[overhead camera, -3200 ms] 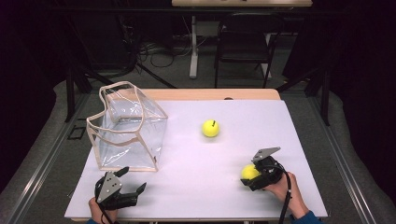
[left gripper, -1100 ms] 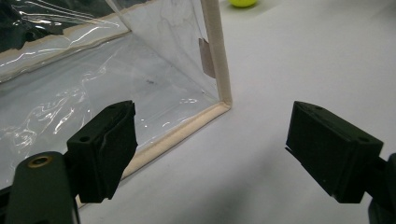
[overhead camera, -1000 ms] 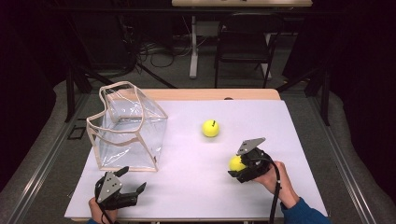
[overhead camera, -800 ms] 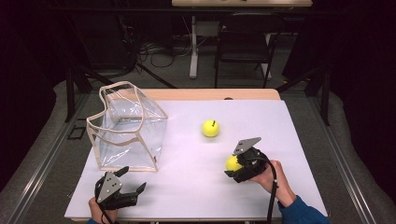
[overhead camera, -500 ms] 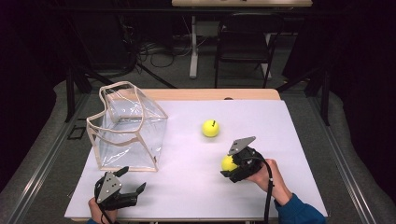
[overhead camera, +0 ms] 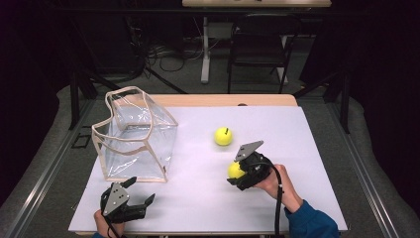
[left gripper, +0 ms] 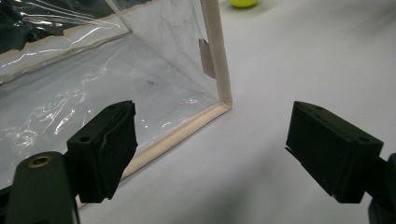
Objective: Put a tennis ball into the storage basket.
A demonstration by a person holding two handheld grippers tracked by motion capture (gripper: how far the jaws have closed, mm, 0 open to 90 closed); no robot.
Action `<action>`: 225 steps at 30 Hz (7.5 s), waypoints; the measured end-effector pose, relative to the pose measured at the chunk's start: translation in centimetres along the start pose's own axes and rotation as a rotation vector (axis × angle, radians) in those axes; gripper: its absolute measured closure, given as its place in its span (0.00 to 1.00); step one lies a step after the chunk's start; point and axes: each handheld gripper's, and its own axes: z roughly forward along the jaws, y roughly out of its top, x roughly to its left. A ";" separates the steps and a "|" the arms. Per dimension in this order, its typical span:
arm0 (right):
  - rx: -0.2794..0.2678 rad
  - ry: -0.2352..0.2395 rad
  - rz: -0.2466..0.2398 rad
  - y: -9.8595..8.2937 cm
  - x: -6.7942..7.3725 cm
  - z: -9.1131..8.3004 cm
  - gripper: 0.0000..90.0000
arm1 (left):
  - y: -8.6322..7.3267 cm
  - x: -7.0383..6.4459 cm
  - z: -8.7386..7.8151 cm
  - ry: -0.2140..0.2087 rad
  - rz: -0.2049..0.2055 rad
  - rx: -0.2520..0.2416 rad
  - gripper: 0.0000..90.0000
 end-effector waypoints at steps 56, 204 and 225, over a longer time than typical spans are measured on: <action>0.017 0.031 -0.132 8.7 -1.4 2.7 0.30 | 0.0 0.0 0.0 -0.005 0.001 0.003 0.18; -0.220 0.031 -0.169 21.7 -1.1 2.9 0.30 | 0.0 0.0 -0.2 -0.015 0.004 -0.013 0.18; -0.261 0.029 -0.185 23.3 -0.5 2.6 0.30 | 0.0 0.0 -0.3 -0.018 -0.001 -0.022 0.18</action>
